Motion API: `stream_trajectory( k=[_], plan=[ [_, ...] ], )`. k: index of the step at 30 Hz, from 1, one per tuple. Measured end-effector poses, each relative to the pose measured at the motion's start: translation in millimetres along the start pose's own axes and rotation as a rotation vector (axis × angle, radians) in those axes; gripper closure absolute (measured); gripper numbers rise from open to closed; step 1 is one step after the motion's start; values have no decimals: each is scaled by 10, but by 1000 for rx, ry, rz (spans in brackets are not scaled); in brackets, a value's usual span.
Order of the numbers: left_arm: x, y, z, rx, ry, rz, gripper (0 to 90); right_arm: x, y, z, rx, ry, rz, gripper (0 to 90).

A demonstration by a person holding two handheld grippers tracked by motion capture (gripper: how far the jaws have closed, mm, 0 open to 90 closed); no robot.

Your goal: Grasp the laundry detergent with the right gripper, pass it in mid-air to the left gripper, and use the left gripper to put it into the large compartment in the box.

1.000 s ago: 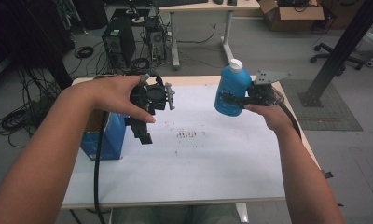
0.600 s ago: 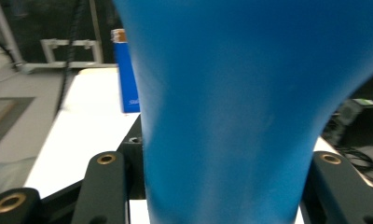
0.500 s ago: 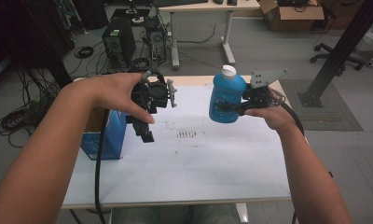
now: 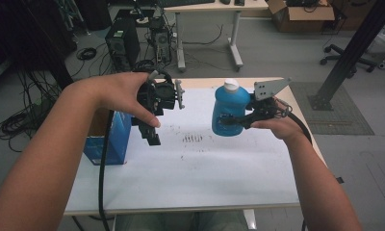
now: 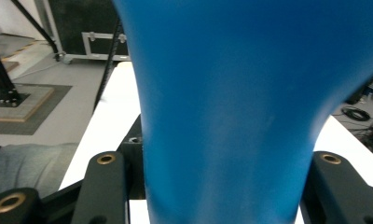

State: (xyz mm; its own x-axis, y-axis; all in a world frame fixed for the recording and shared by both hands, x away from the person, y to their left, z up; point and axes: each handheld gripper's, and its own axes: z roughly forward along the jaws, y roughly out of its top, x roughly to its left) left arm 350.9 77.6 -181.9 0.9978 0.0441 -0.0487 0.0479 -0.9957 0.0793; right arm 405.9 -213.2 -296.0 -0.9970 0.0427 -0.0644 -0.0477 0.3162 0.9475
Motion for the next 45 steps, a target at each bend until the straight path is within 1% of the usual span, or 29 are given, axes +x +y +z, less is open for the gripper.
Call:
stream_trajectory(
  k=[3,8,10,15,16,19,23,28,32,34,45],
  plan=[
    [-2,17,-14,7,-2,1,54,30,-19,24,-2,10,-5,467],
    [0,48,-30,7,-1,1,54,81,-45,83,-8,28,-14,467],
    [5,63,-40,16,0,0,56,102,-57,109,-10,33,-16,466],
    [34,83,-58,9,-2,-12,58,139,-111,170,-26,46,-14,466],
    [40,87,-61,10,-3,-20,58,146,-121,182,-26,48,-11,466],
    [51,94,-63,14,-8,-21,56,162,-146,212,-19,52,-14,466],
    [59,110,-63,18,-10,-22,56,175,-168,245,-20,57,-14,465],
    [61,145,-56,21,-14,-11,56,197,-197,313,-18,69,-19,465],
    [63,170,-54,26,-13,-18,57,217,-210,376,-15,81,-23,465],
    [61,182,-54,20,-13,-15,57,227,-217,407,-11,83,-28,465],
    [49,240,-53,25,-13,-7,56,263,-229,543,-10,95,-41,465]
  ],
)
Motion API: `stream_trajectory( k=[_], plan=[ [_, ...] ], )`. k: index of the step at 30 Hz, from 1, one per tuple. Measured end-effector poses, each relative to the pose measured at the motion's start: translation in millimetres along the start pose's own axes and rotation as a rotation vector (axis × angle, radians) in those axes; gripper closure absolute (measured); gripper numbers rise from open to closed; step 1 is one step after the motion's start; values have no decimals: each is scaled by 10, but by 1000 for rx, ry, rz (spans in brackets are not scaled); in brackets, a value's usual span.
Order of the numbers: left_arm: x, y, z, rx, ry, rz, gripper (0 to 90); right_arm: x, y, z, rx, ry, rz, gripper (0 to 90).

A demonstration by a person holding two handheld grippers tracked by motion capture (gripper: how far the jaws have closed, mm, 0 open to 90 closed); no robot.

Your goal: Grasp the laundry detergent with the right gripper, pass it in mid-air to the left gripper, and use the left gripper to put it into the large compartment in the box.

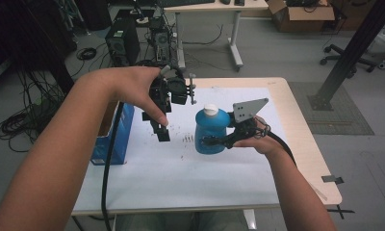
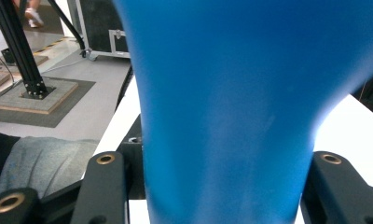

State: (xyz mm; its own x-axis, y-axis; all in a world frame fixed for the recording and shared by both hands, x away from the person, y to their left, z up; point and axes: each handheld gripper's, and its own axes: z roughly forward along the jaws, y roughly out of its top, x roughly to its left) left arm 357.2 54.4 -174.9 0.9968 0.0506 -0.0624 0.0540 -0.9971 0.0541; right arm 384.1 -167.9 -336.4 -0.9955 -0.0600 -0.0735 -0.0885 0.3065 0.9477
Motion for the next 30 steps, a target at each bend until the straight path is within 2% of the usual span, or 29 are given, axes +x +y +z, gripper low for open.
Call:
stream_trajectory(
  k=[10,30],
  plan=[
    [-14,38,-13,-9,-3,8,55,10,-8,124,-8,14,-7,465],
    [-47,191,41,20,1,29,54,-6,1,365,-19,28,-17,464]
  ],
)
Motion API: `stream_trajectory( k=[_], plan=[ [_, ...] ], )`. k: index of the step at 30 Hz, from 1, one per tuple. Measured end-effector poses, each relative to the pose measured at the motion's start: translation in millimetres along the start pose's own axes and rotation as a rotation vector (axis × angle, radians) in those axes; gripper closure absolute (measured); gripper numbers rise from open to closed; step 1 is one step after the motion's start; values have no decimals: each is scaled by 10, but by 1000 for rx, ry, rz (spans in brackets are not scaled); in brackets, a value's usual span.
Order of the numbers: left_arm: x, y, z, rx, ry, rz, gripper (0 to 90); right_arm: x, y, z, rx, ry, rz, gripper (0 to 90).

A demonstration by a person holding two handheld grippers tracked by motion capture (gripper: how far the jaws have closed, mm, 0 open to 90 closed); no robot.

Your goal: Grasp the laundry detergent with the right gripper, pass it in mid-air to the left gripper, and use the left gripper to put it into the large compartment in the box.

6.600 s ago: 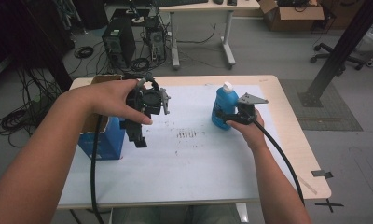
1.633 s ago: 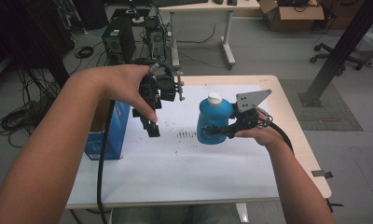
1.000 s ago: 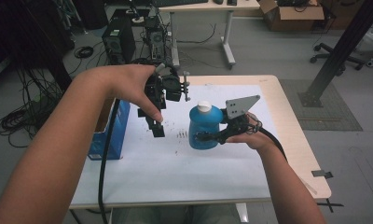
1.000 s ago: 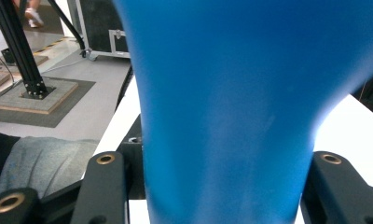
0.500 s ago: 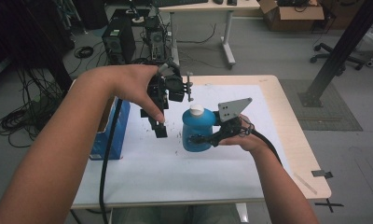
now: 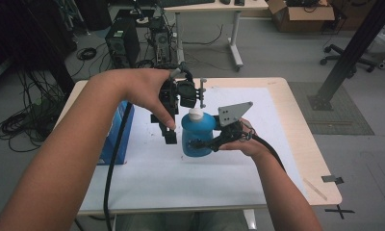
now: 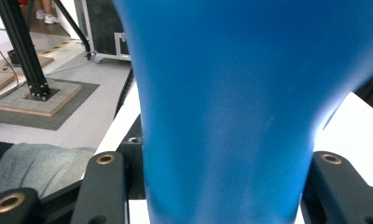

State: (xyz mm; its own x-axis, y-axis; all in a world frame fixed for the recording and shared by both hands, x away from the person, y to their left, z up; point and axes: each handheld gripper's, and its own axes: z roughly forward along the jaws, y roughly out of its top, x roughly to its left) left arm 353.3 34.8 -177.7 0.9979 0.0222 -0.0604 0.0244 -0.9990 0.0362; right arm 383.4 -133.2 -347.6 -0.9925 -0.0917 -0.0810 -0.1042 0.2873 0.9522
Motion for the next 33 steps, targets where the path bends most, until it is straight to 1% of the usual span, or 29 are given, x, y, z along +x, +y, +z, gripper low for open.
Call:
stream_trajectory(
  k=[6,10,11,15,17,21,27,33],
  plan=[
    [1,25,1,5,3,-2,53,9,38,73,-5,14,-9,464],
    [11,22,15,18,6,-4,53,14,58,120,-8,22,-13,464],
    [13,21,17,22,9,-9,54,18,63,133,-8,23,-14,464],
    [17,23,20,19,10,-14,53,30,85,181,-12,31,-17,464],
    [18,29,28,19,11,-8,53,36,97,203,-12,33,-20,464],
    [24,37,49,40,20,-14,53,39,113,237,-9,40,-19,464],
    [29,52,77,36,26,-17,53,47,120,285,-7,44,-19,464],
    [21,74,99,45,34,-20,54,47,124,321,-1,41,-23,464]
  ],
)
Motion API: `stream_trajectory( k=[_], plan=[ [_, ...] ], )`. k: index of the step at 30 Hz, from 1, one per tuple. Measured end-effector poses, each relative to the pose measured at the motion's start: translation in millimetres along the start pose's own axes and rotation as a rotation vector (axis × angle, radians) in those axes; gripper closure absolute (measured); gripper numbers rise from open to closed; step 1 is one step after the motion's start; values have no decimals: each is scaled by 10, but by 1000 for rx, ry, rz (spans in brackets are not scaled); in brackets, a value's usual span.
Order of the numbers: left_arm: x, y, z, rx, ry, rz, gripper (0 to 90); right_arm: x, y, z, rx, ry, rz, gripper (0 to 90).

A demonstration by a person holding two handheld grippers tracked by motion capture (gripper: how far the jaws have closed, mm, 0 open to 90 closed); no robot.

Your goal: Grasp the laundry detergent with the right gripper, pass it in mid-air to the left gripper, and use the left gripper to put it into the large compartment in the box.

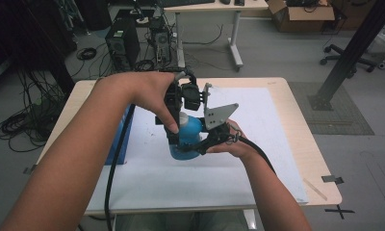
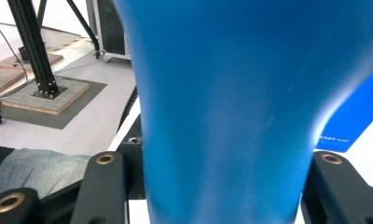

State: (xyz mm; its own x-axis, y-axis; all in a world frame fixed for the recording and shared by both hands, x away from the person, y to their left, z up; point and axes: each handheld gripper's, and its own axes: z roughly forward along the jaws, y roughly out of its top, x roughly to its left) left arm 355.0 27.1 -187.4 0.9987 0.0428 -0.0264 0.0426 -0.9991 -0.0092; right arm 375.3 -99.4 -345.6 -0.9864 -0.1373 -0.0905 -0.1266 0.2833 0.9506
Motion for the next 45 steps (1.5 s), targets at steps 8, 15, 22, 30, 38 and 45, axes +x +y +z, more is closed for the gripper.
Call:
stream_trajectory(
  k=[8,15,22,30,38,45],
  plan=[
    [-10,27,18,11,14,-6,57,-8,3,15,1,-11,1,463],
    [-16,79,48,20,24,3,80,-4,3,38,4,-15,5,463],
    [-43,93,44,24,28,15,126,-5,4,39,2,-18,6,463],
    [-40,95,51,49,30,14,238,-4,13,41,-1,-22,6,463],
    [-37,105,60,52,45,5,258,-7,17,41,1,-29,6,464],
    [-29,98,60,56,49,-3,289,-10,23,57,0,-29,3,463]
  ],
)
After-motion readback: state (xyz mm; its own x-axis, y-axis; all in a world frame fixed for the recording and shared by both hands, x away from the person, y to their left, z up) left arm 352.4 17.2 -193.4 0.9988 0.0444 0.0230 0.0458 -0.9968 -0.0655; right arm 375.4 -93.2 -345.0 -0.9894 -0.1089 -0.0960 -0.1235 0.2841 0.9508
